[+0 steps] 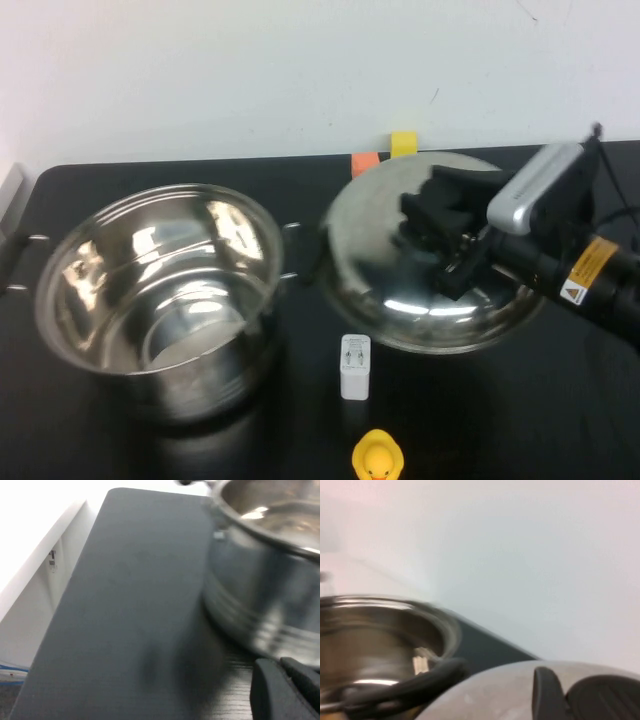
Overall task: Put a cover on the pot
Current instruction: Place the pot lid on the pot
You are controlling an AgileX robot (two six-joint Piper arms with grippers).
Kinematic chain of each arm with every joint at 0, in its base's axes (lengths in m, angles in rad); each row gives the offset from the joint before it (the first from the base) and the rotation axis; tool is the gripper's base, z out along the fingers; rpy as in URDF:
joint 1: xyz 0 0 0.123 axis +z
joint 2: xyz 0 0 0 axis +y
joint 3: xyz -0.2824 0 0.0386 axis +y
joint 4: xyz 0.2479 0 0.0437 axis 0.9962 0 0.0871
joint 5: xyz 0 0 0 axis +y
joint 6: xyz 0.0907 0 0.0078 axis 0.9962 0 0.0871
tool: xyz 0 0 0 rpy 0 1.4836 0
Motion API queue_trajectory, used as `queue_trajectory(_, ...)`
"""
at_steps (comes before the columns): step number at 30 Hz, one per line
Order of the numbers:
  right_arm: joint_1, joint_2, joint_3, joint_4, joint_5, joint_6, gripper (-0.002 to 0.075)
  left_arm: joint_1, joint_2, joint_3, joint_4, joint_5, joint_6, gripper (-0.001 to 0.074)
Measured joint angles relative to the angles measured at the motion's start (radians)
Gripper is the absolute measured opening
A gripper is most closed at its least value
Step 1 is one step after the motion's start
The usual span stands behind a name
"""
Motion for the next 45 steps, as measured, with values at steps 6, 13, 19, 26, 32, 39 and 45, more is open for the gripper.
queue_trajectory(6,0.0,-0.051,-0.139,-0.382,0.08,0.39,0.034,0.0,0.0,0.0,0.0,0.0,0.0,-0.0002)
queue_trajectory(13,0.006,-0.059,-0.253,-0.524,0.153,0.511,0.034,0.0,0.0,0.0,0.0,0.0,0.0,-0.0002)
queue_trajectory(19,0.039,-0.059,-0.265,-0.547,0.178,0.556,0.034,0.0,0.0,0.0,0.0,0.0,0.0,-0.0002)
queue_trajectory(26,0.176,-0.043,-0.404,-0.584,0.275,0.579,0.034,0.0,0.0,0.0,0.0,0.0,0.0,-0.0002)
queue_trajectory(32,0.282,0.066,-0.609,-0.579,0.333,0.579,0.034,0.0,0.0,0.0,0.0,0.0,0.0,-0.0002)
queue_trajectory(39,0.39,0.252,-0.788,-0.477,0.362,0.573,0.034,0.0,0.0,0.0,0.0,0.0,0.0,-0.0002)
queue_trajectory(45,0.456,0.359,-0.933,-0.407,0.429,0.513,0.034,0.0,0.0,0.0,0.0,0.0,0.0,-0.0002)
